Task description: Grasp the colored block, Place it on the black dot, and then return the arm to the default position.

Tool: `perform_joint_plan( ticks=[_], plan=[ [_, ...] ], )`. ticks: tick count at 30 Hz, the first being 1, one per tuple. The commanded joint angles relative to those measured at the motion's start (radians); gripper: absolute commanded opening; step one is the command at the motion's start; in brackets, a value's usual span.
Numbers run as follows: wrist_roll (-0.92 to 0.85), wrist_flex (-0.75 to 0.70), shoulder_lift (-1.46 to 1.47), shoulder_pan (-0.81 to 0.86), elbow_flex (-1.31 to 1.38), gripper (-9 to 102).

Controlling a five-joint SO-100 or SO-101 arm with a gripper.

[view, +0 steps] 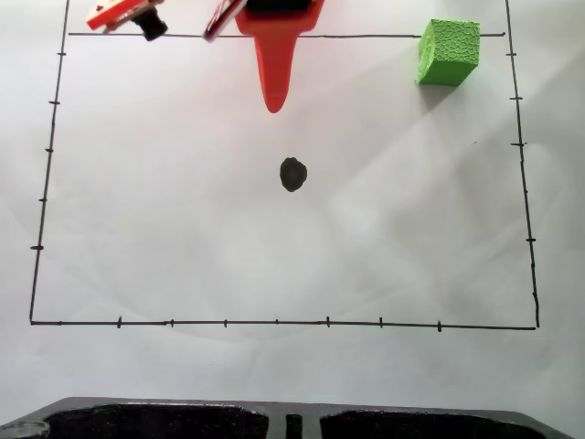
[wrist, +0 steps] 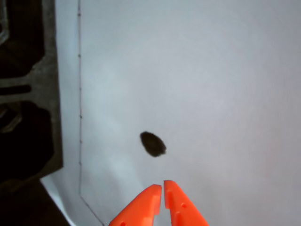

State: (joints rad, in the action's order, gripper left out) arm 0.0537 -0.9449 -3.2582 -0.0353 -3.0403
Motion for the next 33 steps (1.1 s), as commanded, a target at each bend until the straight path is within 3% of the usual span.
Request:
perform_joint_plan(
  ticks=[1,12,23,33],
  plan=[
    [0.037,-0.044,0.048,-0.009,0.095,0],
    [0.201,-0.164,0.314,-0.061,0.41,0],
    [0.509,-0.466,0.698,-0.265,0.834,0],
    [0.66,-0.543,0.861,-0.437,0.899,0]
  ],
)
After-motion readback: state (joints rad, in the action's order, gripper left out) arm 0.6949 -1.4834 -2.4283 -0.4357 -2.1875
